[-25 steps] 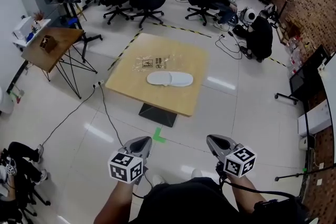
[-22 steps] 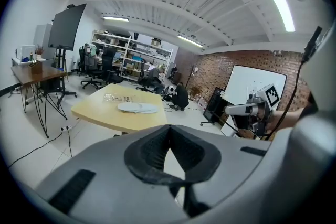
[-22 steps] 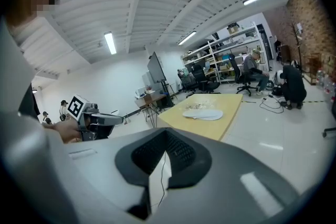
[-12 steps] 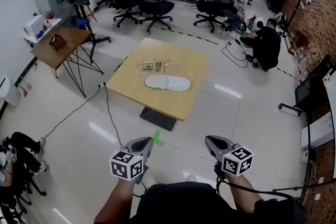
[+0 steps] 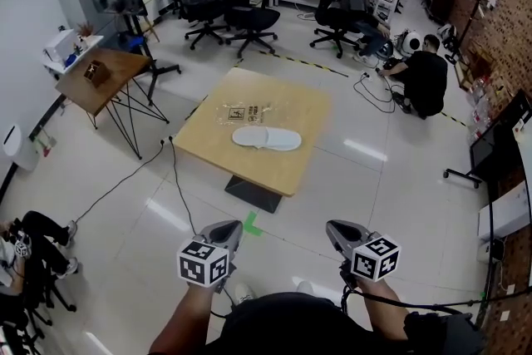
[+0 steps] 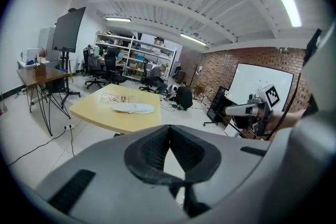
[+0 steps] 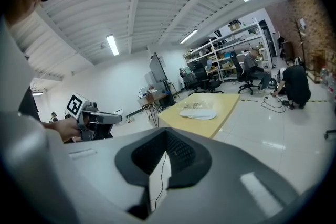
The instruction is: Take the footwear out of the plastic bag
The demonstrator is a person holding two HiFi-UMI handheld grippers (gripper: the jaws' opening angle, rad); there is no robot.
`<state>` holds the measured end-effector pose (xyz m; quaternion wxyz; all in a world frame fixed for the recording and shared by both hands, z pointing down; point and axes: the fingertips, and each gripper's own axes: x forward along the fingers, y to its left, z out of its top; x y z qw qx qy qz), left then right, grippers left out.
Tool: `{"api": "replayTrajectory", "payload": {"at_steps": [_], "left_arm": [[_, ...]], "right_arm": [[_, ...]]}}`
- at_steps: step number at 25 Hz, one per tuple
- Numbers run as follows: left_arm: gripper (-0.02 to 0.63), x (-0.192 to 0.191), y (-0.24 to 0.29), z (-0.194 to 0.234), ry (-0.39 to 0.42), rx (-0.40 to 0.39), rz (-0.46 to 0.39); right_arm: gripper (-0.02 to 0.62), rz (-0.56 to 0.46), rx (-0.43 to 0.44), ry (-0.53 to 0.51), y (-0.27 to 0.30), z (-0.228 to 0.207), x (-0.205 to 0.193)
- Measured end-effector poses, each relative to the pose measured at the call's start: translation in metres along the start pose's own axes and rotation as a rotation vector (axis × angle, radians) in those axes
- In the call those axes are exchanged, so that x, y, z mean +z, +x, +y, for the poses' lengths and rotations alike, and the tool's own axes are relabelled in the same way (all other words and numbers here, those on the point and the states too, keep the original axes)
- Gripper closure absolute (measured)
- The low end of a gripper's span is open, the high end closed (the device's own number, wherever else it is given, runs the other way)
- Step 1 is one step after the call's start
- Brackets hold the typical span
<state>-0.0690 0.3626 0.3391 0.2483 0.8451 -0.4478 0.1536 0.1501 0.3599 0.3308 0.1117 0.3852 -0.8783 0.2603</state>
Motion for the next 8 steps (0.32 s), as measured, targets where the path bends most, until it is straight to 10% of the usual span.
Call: {"api": "replayTrajectory", "payload": {"at_steps": [8], "left_arm": [[0.6, 0.0029, -0.0051, 0.0063, 0.001, 0.016, 0.024]], "right_arm": [[0.595, 0.032, -0.022, 0.023, -0.0038, 0.0061, -0.0052]]}}
